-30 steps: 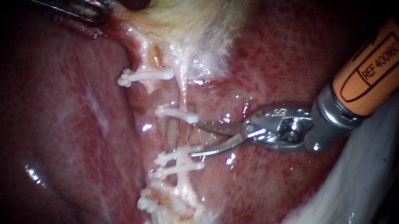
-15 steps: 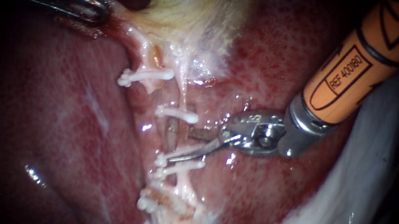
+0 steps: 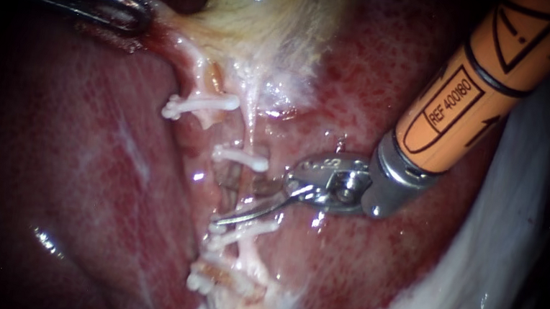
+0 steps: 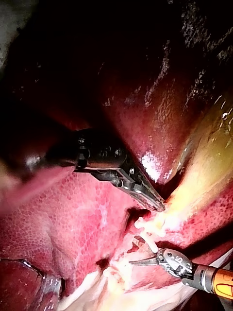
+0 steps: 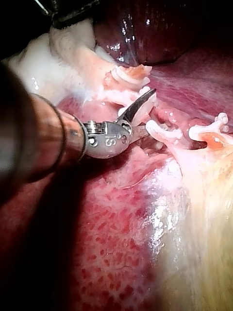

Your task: Go to the cutting position right tube

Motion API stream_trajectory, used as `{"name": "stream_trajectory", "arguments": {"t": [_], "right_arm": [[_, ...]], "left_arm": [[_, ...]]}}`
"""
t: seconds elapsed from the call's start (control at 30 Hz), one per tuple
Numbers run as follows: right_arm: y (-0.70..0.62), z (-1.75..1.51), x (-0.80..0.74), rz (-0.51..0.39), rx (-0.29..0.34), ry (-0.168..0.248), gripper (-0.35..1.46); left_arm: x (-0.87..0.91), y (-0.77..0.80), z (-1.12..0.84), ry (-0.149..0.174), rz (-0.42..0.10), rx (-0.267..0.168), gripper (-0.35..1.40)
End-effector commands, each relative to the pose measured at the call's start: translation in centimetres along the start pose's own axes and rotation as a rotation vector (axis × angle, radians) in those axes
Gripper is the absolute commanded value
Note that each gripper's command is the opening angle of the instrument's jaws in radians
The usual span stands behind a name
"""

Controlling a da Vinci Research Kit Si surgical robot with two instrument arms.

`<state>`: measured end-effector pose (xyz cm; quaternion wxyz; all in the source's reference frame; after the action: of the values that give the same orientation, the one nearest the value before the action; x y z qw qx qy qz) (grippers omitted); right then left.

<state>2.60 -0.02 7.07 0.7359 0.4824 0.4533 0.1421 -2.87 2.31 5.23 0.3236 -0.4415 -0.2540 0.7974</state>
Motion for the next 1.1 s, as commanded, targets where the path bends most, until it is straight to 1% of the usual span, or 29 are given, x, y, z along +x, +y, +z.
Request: {"name": "stream_trajectory", "arguments": {"t": [0.03, 0.17, 0.33, 0.47, 0.7, 0.83, 0.93, 1.1], "right_arm": [[-0.01, 0.01, 0.0, 0.0, 0.01, 0.007, 1.45], [-0.05, 0.0, 0.04, 0.007, 0.04, 0.029, 1.45], [-0.14, -0.06, 0.13, 0.008, 0.083, 0.062, 1.45], [-0.19, -0.13, 0.18, 0.008, 0.102, 0.076, 1.45], [-0.18, -0.09, 0.19, 0.011, 0.11, 0.084, 1.45], [-0.15, 0.01, 0.21, 0.019, 0.122, 0.105, 1.45], [-0.14, 0.09, 0.24, 0.015, 0.126, 0.101, 1.45], [-0.13, 0.14, 0.28, 0.015, 0.132, 0.115, 1.43]], "left_arm": [[0.0, 0.0, 0.0, 0.0, 0.0, 0.0, -0.35], [0.0, 0.0, 0.0, 0.0, 0.0, 0.0, -0.35], [0.0, 0.0, 0.0, 0.0, 0.0, 0.0, -0.35], [0.0, 0.0, 0.0, 0.0, 0.0, 0.0, -0.35], [0.0, 0.0, 0.0, 0.0, 0.0, 0.0, -0.35], [0.0, 0.0, 0.01, 0.0, 0.0, 0.001, -0.35], [0.0, 0.0, 0.01, 0.0, 0.0, 0.001, -0.35], [0.0, 0.0, 0.01, 0.0, 0.0, 0.001, -0.35]]}}
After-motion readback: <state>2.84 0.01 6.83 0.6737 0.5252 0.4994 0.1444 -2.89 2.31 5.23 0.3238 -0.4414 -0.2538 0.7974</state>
